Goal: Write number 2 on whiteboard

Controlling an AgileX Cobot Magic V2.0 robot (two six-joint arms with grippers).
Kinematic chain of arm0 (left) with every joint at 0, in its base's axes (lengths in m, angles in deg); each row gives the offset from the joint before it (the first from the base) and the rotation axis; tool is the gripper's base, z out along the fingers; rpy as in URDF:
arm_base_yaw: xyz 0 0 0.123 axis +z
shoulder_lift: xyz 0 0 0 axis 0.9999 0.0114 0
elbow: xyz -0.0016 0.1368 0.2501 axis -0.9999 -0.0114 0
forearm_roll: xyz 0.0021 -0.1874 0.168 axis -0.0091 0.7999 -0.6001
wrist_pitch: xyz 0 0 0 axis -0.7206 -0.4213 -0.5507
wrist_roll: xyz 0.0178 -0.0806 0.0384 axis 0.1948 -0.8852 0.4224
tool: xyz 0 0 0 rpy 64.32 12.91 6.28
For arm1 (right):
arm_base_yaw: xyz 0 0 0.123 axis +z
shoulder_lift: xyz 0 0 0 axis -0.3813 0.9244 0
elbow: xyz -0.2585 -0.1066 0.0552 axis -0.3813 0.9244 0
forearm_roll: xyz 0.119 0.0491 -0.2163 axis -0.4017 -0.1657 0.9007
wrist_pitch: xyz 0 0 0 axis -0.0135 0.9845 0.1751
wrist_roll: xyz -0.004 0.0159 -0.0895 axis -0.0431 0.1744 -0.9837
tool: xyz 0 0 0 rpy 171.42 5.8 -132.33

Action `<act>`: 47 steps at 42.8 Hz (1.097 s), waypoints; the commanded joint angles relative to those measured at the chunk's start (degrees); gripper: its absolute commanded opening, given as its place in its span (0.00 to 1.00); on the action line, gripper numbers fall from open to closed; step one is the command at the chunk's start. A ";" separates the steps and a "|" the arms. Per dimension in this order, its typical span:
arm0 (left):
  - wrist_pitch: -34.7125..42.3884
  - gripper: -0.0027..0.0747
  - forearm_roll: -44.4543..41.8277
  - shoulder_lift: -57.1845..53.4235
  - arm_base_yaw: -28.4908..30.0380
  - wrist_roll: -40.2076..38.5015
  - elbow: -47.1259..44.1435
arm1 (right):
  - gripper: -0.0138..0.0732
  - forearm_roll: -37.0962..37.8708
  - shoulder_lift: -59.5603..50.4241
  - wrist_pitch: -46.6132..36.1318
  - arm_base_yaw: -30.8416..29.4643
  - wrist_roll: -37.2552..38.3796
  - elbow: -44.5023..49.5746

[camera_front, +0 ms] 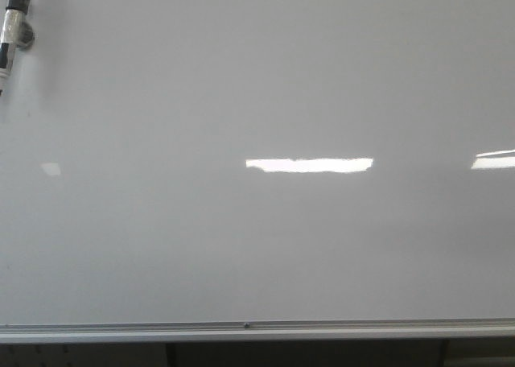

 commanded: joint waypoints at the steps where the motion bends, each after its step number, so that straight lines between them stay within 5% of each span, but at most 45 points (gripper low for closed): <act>1: 5.21 0.01 0.00 -1.53 -0.13 -0.20 -1.86 | 0.08 0.46 0.96 -5.53 -0.30 0.00 -2.10; 12: 1.94 0.01 0.00 -1.53 -0.13 -0.63 3.23 | 0.08 0.46 0.96 -5.14 -0.30 0.00 -4.32; 37: -28.00 0.01 0.00 18.67 -0.13 -0.63 40.52 | 0.08 0.46 1.87 19.79 -0.30 0.00 -31.08; 47: -31.38 0.01 0.00 26.84 -0.13 -0.63 44.84 | 0.08 0.46 10.83 27.71 -0.30 0.00 -37.89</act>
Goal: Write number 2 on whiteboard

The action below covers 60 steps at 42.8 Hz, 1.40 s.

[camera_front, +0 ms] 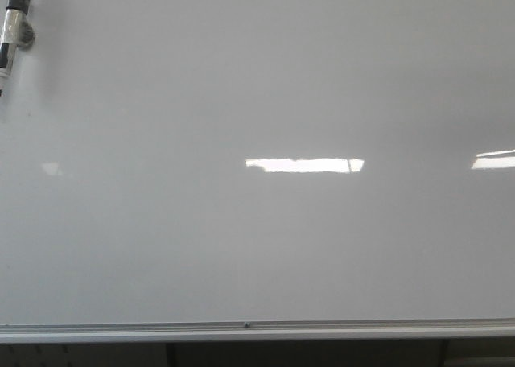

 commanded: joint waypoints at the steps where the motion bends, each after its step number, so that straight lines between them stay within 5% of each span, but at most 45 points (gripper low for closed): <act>1: 2.66 0.01 0.00 3.31 -0.13 -0.63 2.13 | 0.08 0.46 5.68 -0.92 -0.30 0.00 -3.79; 29: -0.35 0.01 0.00 6.19 -9.43 -0.63 2.13 | 0.09 0.62 26.54 0.38 -0.30 0.00 -4.63; 36: -1.00 0.02 0.00 6.43 -9.42 -0.77 2.13 | 0.29 1.18 27.60 0.43 -0.30 -0.31 -4.63; 40: -1.58 0.13 0.00 6.57 -9.42 -0.77 2.13 | 0.50 1.18 27.60 0.43 -0.30 -1.85 -4.63; 44: -1.79 0.38 -0.66 7.16 -9.42 -0.77 2.13 | 0.75 1.18 27.60 0.37 -0.30 -2.47 -4.63; 47: -2.25 0.56 -1.30 7.93 -9.42 -0.77 2.13 | 0.84 1.18 27.60 0.37 -0.30 -2.47 -4.63; 52: -3.41 0.74 -2.99 9.93 -9.42 -0.77 2.13 | 0.86 1.18 27.60 0.37 -0.30 -2.47 -4.63; 60: -2.66 0.75 -5.63 14.63 -10.95 -0.29 2.13 | 0.86 1.18 27.60 0.42 -0.30 -2.47 -4.63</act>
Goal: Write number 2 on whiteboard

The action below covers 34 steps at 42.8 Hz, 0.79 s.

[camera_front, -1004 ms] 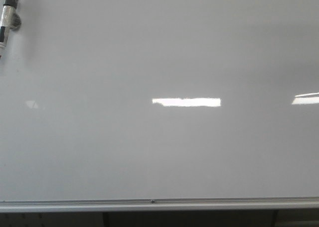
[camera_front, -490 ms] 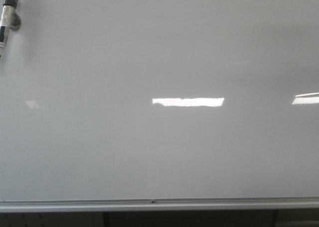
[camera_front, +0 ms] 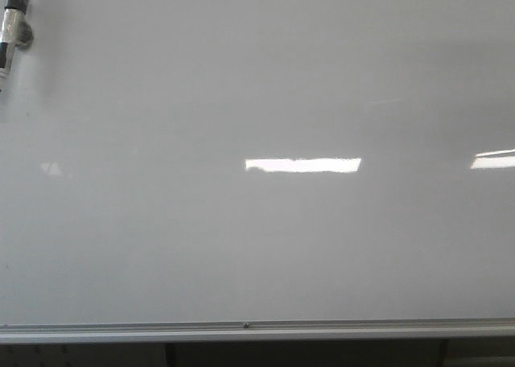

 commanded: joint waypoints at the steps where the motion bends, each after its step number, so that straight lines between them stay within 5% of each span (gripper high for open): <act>1: 4.44 0.75 -1.19 3.08 -2.05 0.06 2.04 | 0.86 0.58 0.16 -3.39 -0.30 -0.46 -1.98; 15: 4.04 0.75 -7.63 15.46 -3.73 -8.09 5.82 | 0.86 0.58 0.16 -3.44 -0.30 -0.39 -1.98; 34: 14.51 0.75 -7.67 32.86 -3.06 -8.70 12.98 | 0.86 0.58 0.16 -3.44 -0.30 -0.39 -1.98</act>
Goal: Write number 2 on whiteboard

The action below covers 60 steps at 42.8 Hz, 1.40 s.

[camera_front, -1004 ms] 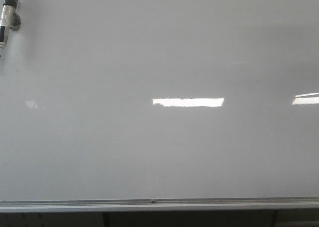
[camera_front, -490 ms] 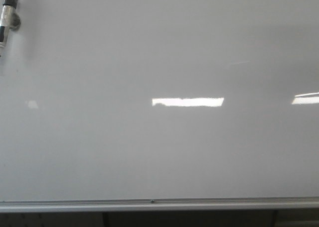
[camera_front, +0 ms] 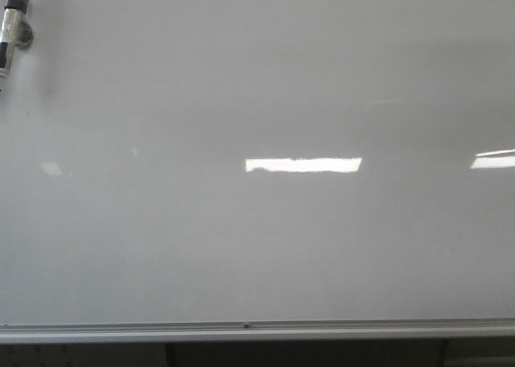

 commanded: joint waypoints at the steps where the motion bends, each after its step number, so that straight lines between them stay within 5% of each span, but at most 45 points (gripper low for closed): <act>1: 6.08 0.75 -0.58 2.44 0.08 -0.68 3.58 | 0.86 0.58 0.16 -3.48 -0.30 -0.39 -1.98; 38: 12.19 0.52 -1.03 22.22 2.30 -1.58 15.14 | 0.86 0.58 0.16 -3.48 -0.30 -0.39 -1.98; 60: 9.29 0.11 -0.92 21.70 2.06 -1.58 15.14 | 0.86 0.58 0.16 -3.48 -0.30 -0.39 -1.98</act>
